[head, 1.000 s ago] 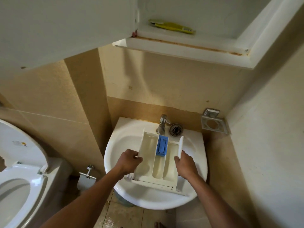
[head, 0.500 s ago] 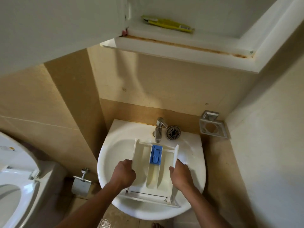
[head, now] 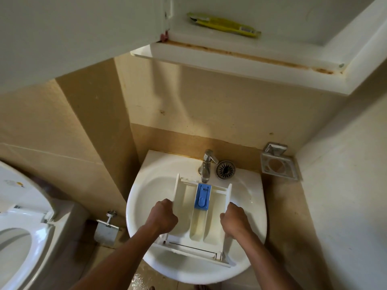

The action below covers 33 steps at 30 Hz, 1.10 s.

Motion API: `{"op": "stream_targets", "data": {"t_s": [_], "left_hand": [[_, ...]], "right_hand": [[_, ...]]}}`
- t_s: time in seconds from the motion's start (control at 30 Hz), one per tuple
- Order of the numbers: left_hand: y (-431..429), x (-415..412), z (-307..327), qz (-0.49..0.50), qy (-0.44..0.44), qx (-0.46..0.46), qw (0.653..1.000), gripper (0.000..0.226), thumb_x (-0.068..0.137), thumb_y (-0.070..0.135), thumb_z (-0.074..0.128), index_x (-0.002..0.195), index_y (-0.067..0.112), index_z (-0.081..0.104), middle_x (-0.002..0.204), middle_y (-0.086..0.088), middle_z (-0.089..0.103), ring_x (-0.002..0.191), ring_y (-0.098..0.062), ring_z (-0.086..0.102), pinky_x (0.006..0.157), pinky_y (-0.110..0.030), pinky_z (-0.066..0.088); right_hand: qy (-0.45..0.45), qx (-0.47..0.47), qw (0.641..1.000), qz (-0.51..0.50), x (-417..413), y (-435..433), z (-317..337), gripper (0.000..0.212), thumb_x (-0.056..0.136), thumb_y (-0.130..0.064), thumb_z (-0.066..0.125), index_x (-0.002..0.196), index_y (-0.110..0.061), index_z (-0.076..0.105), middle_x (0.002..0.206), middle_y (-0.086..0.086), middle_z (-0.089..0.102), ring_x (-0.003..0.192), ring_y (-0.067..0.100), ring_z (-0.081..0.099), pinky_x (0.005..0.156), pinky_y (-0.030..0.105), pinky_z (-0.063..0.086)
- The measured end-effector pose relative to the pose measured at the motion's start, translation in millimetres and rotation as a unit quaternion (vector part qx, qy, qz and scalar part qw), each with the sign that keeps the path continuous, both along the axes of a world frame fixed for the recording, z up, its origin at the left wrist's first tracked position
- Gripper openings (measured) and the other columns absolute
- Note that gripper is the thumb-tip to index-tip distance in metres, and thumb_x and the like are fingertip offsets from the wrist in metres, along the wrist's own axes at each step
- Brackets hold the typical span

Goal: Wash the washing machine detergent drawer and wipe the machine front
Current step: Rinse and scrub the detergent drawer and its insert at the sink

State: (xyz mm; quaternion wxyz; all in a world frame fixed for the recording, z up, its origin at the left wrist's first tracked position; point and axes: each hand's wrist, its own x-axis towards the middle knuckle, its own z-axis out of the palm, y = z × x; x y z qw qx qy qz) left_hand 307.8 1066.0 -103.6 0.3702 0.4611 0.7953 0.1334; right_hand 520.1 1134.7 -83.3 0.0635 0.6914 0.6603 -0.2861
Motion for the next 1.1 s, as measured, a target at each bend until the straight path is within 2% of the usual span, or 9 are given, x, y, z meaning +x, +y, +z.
{"op": "stream_targets", "data": {"t_s": [0.07,0.2,0.47,0.57,0.67,0.87,1.0,1.1], "left_hand": [[1,0,-2,-0.001,-0.005,0.002,1.0,0.039,0.084,0.007,0.061,0.123,0.005,0.063,0.111,-0.008,0.066,0.097,-0.025,0.064,0.079,-0.028,0.055],[1,-2,-4,-0.004,-0.007,0.009,1.0,0.038,0.086,0.007,0.061,0.124,0.005,0.065,0.113,-0.008,0.068,0.092,-0.022,0.062,0.079,-0.027,0.055],[3,-1,-2,0.006,-0.017,0.0,1.0,0.043,0.084,0.006,0.064,0.128,0.006,0.061,0.117,-0.009,0.066,0.101,-0.026,0.064,0.086,-0.031,0.056],[6,-2,-1,0.007,-0.022,-0.005,1.0,0.044,0.082,0.005,0.064,0.125,0.004,0.062,0.114,-0.01,0.067,0.101,-0.027,0.065,0.083,-0.03,0.057],[7,-2,0,0.008,-0.03,-0.005,1.0,0.041,0.079,0.004,0.064,0.12,0.002,0.065,0.11,-0.01,0.069,0.097,-0.027,0.067,0.081,-0.032,0.059],[8,-3,2,0.006,-0.037,-0.011,0.999,0.039,0.076,0.004,0.06,0.114,0.003,0.068,0.104,-0.01,0.069,0.091,-0.026,0.067,0.077,-0.032,0.06],[6,-3,1,0.007,-0.042,-0.007,0.999,0.04,0.078,0.005,0.061,0.117,0.003,0.067,0.105,-0.009,0.069,0.092,-0.026,0.067,0.074,-0.029,0.057],[6,-2,1,0.009,-0.042,-0.006,0.999,0.041,0.08,0.004,0.062,0.121,0.003,0.066,0.108,-0.01,0.068,0.095,-0.027,0.066,0.077,-0.03,0.057]], "right_hand": [[0.001,-0.002,1.0,-0.003,0,1,-1,0.02,0.099,-0.017,0.047,0.114,-0.007,0.054,0.115,0.012,0.062,0.104,0.029,0.063,0.076,0.028,0.047],[0.011,0.002,1.0,-0.01,1,1,-4,0.02,0.097,-0.016,0.047,0.113,-0.007,0.056,0.114,0.012,0.064,0.104,0.03,0.063,0.083,0.031,0.051],[0.002,-0.005,1.0,-0.007,0,2,-4,0.019,0.097,-0.014,0.048,0.112,-0.004,0.055,0.113,0.013,0.062,0.102,0.029,0.064,0.078,0.03,0.049],[-0.011,-0.023,1.0,-0.003,0,5,0,0.017,0.096,-0.013,0.048,0.11,-0.005,0.053,0.116,0.014,0.059,0.104,0.03,0.063,0.076,0.029,0.049],[-0.003,-0.038,0.999,-0.006,-1,8,3,0.005,0.094,-0.011,0.048,0.099,-0.009,0.047,0.115,0.015,0.058,0.1,0.032,0.065,0.077,0.032,0.054],[0.008,-0.029,1.0,0.001,1,10,1,0.003,0.094,-0.012,0.046,0.096,-0.01,0.046,0.109,0.014,0.059,0.095,0.031,0.067,0.076,0.031,0.055],[0.022,-0.03,0.999,-0.006,2,8,-1,0.007,0.093,-0.012,0.047,0.097,-0.007,0.049,0.107,0.015,0.06,0.091,0.034,0.069,0.08,0.038,0.059],[0.025,-0.03,0.999,-0.007,2,8,0,0.006,0.093,-0.012,0.046,0.097,-0.008,0.049,0.107,0.015,0.06,0.091,0.034,0.068,0.08,0.038,0.058]]}}
